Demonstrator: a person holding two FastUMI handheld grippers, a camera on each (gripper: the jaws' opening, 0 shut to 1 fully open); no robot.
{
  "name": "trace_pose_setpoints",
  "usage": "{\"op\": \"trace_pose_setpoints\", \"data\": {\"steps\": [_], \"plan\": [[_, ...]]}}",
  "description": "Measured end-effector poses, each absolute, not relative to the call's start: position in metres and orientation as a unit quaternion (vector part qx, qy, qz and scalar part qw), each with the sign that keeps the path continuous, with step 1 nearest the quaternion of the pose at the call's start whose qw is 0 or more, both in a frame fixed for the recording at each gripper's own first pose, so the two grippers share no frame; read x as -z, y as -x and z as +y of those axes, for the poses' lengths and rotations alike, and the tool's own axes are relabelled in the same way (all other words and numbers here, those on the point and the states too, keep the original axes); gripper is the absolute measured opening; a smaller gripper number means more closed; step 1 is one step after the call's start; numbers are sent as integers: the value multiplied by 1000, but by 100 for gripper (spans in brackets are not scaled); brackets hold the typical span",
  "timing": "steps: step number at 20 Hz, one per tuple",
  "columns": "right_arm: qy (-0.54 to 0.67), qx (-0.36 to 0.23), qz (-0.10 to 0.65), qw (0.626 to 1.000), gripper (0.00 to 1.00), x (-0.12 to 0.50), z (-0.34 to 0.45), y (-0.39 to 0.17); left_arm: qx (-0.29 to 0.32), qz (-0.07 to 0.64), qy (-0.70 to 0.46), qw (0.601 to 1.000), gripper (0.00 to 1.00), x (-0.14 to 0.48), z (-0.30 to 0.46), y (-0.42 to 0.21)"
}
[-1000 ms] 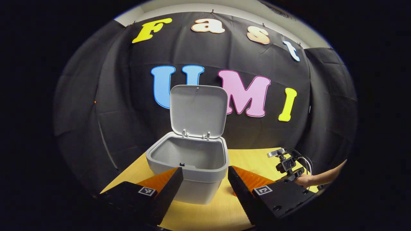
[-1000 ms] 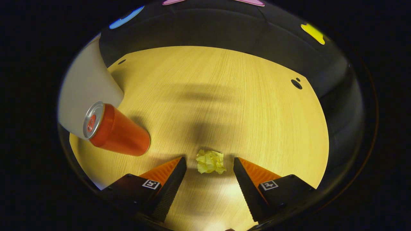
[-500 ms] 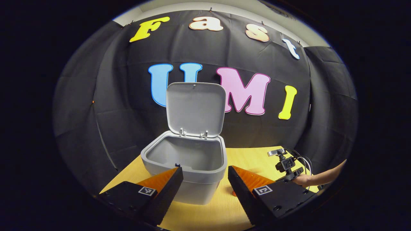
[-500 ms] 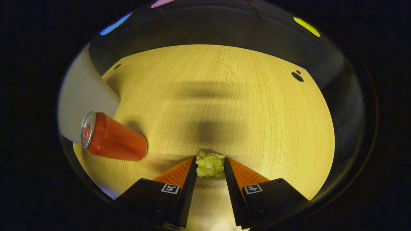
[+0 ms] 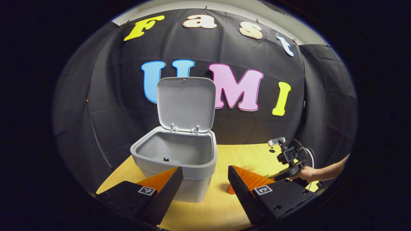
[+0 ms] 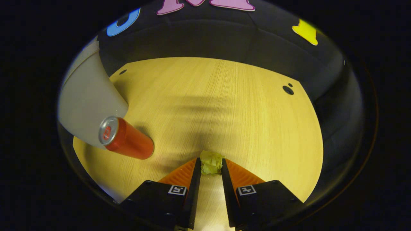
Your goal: Press the lid of the desktop garbage bin to open it, pick up the crumpled paper on the desktop and throw it into the bin, then pick up the pop can on the desktop and drop it into the bin, and finally close the garbage bin lid.
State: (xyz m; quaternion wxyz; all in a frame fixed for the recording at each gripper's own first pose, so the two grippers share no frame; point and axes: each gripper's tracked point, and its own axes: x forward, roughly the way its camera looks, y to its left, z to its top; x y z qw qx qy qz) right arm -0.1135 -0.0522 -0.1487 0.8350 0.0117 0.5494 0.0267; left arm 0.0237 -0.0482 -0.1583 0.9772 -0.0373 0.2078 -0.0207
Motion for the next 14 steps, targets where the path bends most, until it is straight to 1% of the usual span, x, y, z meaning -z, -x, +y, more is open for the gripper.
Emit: {"op": "trace_pose_setpoints", "data": {"steps": [3,8,11,14], "plan": [[-31,-33,508,860,42,96,-50,94,32,208,40,977,95,161,-54,-20],[-10,-79,434,897,42,-1,-34,48,48,214,42,975,95,170,-61,-11],[-30,-133,388,912,42,-54,9,21,50,212,33,976,95,167,-61,-5],[-28,-191,357,914,42,-93,62,4,57,202,34,977,95,161,-67,-2]]}}
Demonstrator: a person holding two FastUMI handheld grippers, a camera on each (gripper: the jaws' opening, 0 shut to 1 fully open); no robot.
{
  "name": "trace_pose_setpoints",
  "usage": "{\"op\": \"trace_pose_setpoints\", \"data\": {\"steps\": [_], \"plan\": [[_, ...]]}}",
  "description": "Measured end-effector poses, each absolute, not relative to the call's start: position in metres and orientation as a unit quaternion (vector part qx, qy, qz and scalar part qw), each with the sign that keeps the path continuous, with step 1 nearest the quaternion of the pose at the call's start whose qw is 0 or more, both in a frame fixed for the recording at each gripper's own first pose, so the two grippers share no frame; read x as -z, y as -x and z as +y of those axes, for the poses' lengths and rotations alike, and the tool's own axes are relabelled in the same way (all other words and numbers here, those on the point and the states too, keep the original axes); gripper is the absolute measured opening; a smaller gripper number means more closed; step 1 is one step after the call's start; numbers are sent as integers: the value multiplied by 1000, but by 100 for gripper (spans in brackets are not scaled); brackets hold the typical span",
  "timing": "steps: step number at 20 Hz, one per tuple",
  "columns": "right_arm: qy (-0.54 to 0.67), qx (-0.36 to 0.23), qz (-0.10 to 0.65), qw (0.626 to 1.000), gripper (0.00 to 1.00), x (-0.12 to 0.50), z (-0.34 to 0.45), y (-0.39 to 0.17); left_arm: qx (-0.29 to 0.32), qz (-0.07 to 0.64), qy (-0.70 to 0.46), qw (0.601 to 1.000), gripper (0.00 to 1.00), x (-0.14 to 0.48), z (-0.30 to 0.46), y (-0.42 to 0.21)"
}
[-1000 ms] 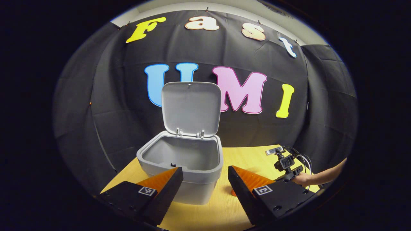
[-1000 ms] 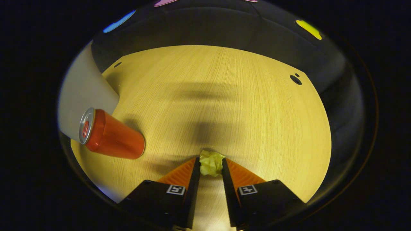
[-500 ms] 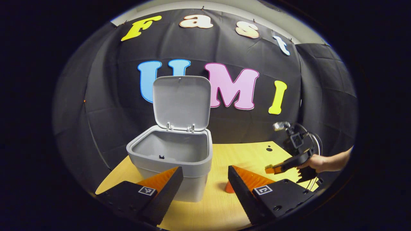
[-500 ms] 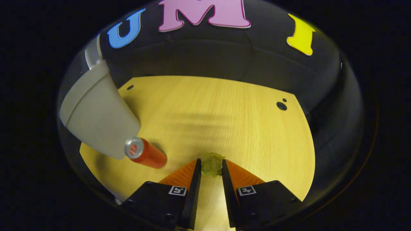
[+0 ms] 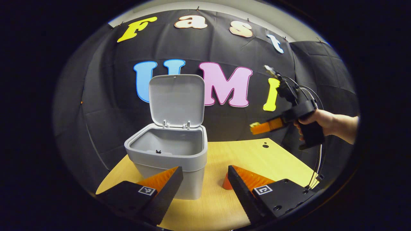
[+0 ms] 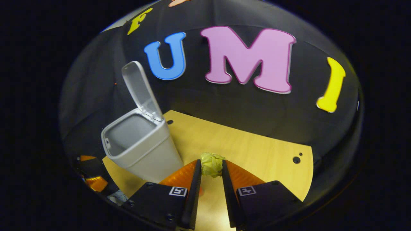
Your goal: Press the lid of the desktop garbage bin to open it, pick up the crumpled paper on the desktop and throw it into the bin, then pick up the pop can on the desktop and drop it into the bin, and finally close the garbage bin lid.
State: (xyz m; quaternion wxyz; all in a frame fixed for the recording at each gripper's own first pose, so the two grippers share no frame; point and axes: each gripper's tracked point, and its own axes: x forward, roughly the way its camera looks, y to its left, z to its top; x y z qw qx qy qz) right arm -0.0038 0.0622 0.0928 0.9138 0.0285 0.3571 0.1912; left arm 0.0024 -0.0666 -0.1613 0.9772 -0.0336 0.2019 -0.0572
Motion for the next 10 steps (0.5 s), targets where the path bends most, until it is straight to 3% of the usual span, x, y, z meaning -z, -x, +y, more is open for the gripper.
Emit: {"op": "trace_pose_setpoints", "data": {"steps": [5,10], "plan": [[-27,-273,308,911,42,-145,154,-13,59,194,33,979,95,154,-68,7],[-30,-339,301,891,42,-158,243,-17,28,196,38,980,95,156,-48,19]]}}
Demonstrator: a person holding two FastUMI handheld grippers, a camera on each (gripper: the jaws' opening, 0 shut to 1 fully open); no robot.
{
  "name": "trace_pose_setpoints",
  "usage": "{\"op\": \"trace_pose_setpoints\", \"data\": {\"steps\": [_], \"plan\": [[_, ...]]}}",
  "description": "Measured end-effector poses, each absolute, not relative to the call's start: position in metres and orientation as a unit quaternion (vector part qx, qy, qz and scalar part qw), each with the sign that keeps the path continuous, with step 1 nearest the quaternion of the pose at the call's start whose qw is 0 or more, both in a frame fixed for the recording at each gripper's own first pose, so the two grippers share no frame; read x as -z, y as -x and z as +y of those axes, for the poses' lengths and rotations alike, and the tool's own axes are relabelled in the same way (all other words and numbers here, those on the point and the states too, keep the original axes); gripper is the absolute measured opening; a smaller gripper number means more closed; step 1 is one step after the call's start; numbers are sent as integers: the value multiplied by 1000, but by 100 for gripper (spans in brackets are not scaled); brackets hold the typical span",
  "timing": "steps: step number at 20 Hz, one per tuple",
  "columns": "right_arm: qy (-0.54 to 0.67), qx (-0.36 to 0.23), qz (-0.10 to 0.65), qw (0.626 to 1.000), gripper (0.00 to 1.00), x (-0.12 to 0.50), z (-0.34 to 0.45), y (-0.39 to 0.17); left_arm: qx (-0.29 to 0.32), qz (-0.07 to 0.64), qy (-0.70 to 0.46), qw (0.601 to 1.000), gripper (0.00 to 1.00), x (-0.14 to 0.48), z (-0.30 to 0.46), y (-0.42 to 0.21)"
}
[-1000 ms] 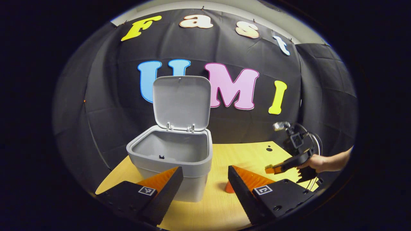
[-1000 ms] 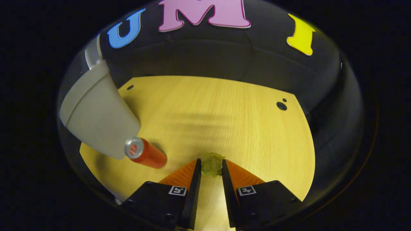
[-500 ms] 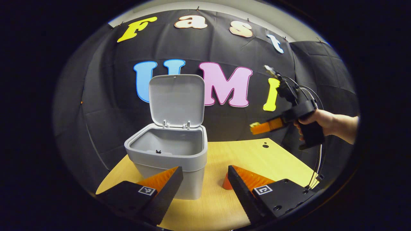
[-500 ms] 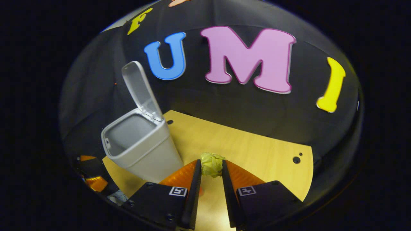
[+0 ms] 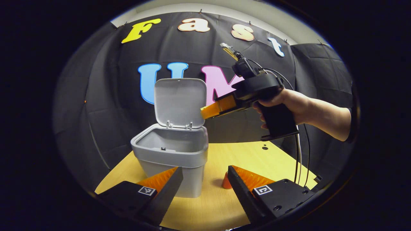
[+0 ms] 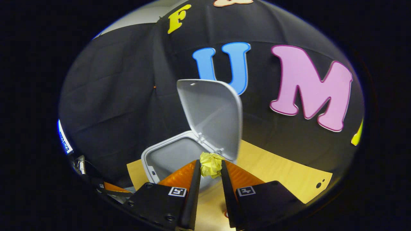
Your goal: Press the lid of the desktop garbage bin to open it, pick up the crumpled paper on the desktop and throw it into the bin, then pick up the pop can on the desktop and drop it into the bin, and finally close the garbage bin lid.
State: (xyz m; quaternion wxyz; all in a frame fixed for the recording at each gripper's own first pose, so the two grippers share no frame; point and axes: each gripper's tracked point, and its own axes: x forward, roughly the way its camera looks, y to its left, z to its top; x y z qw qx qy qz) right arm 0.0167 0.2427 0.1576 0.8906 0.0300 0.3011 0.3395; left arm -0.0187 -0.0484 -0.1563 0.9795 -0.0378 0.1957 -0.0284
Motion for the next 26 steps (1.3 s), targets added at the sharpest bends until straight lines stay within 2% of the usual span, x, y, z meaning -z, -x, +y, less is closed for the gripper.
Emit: {"op": "trace_pose_setpoints", "data": {"steps": [5,6,7,8,11,12,15,19,22,26], "plan": [[-29,-366,311,876,42,-146,276,-11,-8,192,35,981,95,151,-29,28],[-27,-365,311,877,30,-145,279,-13,-12,191,34,981,93,148,-29,29],[-24,-363,307,879,44,-145,278,-15,-15,192,34,981,95,150,-28,31],[-24,-364,303,881,33,-145,280,-16,-17,194,35,980,95,151,-27,32],[-22,-361,295,884,76,-147,278,-19,-12,201,42,979,95,162,-24,27],[-20,-357,289,888,100,-149,275,-21,-7,201,45,979,95,164,-27,25],[-15,-318,254,913,99,-163,244,-32,19,202,44,978,95,177,-43,20],[-23,-229,209,951,98,-182,173,-43,70,220,37,972,95,201,-74,9],[0,-148,178,973,98,-186,103,-36,110,237,39,965,95,228,-104,0],[4,-56,167,984,98,-185,18,-7,164,245,9,956,95,264,-139,-15]]}}
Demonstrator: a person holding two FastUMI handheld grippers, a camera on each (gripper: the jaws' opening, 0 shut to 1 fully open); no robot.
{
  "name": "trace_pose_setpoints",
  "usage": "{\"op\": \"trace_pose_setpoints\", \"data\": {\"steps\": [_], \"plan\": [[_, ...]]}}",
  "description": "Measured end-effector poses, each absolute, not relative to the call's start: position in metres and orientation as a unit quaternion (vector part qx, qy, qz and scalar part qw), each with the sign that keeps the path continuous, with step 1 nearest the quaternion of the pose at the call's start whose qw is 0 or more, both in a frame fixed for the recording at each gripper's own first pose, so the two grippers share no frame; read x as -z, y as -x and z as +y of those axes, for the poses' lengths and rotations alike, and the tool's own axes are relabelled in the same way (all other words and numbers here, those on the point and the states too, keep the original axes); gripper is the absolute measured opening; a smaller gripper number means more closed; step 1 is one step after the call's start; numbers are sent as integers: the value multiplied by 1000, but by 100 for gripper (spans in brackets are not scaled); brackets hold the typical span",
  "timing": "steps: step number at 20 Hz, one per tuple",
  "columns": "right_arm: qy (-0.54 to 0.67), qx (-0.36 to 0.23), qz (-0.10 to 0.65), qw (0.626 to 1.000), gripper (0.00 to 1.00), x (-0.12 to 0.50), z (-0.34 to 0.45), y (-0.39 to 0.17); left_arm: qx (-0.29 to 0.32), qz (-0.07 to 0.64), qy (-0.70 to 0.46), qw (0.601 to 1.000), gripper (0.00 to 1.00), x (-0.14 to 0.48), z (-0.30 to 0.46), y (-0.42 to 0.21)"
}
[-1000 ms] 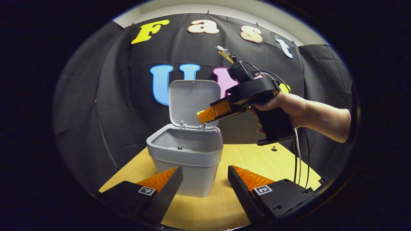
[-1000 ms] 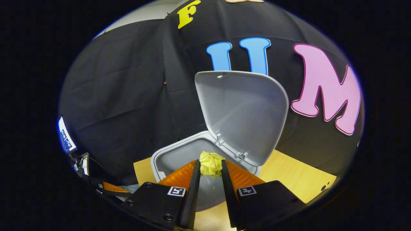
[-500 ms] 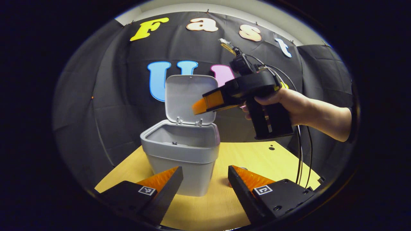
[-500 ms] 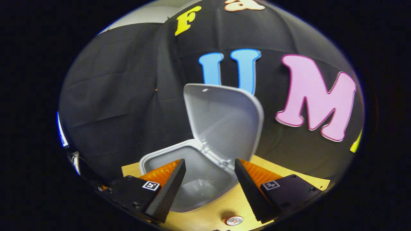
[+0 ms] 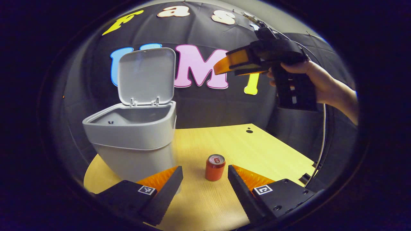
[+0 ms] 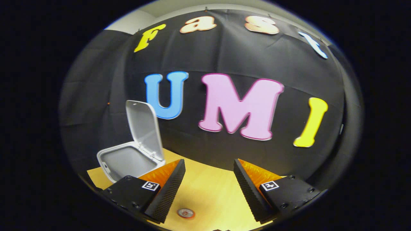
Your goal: Press the lid of the desktop garbage bin to open it, pick up the crumpled paper on the desktop and throw it into the bin, then pick up the pop can on the desktop and drop it into the bin, and finally close the garbage bin lid.
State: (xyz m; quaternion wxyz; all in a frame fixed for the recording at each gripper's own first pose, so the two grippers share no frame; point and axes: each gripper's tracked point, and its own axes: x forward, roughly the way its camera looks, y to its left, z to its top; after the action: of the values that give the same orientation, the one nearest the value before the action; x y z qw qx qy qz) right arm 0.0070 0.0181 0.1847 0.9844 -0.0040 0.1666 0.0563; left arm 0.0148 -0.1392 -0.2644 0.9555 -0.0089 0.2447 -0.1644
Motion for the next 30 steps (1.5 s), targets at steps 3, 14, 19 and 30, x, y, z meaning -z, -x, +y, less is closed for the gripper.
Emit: {"op": "trace_pose_setpoints", "data": {"steps": [3,14,19,30], "plan": [[20,20,166,986,98,-177,-50,19,188,253,-14,949,95,296,-159,-26],[54,168,240,955,98,-111,-172,123,202,297,-14,933,96,402,-194,-77],[38,193,281,939,97,-75,-187,148,215,304,-23,928,96,425,-204,-103],[19,198,295,935,97,-53,-192,154,220,301,-29,927,89,411,-209,-109]]}}
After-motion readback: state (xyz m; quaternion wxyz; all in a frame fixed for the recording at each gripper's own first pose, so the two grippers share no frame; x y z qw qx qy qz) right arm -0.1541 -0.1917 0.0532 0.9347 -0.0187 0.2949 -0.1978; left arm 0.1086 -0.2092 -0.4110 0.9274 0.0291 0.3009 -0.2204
